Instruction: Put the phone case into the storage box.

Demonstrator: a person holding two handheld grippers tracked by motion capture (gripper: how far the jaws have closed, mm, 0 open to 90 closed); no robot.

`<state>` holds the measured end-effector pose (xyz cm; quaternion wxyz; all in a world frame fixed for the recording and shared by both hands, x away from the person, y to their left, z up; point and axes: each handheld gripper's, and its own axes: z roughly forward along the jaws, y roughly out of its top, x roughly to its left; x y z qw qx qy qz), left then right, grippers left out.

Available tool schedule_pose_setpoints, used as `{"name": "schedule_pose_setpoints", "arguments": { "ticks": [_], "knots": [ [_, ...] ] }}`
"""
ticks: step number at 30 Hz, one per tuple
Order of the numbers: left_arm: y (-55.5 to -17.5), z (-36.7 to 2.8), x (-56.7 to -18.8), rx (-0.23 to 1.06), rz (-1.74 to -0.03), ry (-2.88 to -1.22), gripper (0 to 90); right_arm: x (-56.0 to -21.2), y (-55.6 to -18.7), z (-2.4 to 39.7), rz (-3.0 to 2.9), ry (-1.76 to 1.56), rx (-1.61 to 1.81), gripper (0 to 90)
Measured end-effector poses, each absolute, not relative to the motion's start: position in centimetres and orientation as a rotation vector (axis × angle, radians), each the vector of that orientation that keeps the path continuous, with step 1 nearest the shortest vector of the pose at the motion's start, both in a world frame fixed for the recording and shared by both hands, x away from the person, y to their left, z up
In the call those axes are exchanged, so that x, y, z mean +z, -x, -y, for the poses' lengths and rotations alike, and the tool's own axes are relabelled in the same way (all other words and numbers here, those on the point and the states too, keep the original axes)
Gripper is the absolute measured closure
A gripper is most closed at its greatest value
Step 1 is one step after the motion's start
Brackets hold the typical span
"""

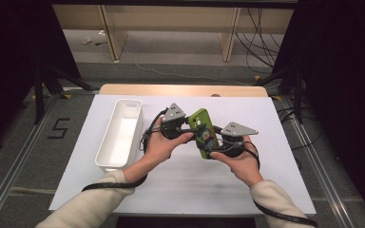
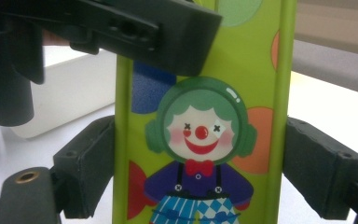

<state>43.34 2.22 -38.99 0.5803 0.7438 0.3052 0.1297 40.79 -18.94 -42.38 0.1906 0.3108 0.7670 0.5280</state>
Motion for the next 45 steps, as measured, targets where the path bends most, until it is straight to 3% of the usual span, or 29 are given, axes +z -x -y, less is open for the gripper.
{"name": "schedule_pose_setpoints", "arguments": {
  "ticks": [6,18,45],
  "knots": [
    [-43.3,-2.1,-39.1,0.287,-0.719,-1.725,67.5,-42.4,-40.7,18.8,-2.158,-0.856,1.469,16.8],
    [-42.4,-1.5,-39.3,0.254,-0.673,-1.72,82.0,-42.5,-40.7,18.6,-2.158,-0.834,1.436,17.2],
    [-43.4,-4.4,-38.2,0.2,-0.527,-1.762,82.2,-42.9,-41.3,19.8,-2.26,-0.781,1.461,16.0]
  ]
}}
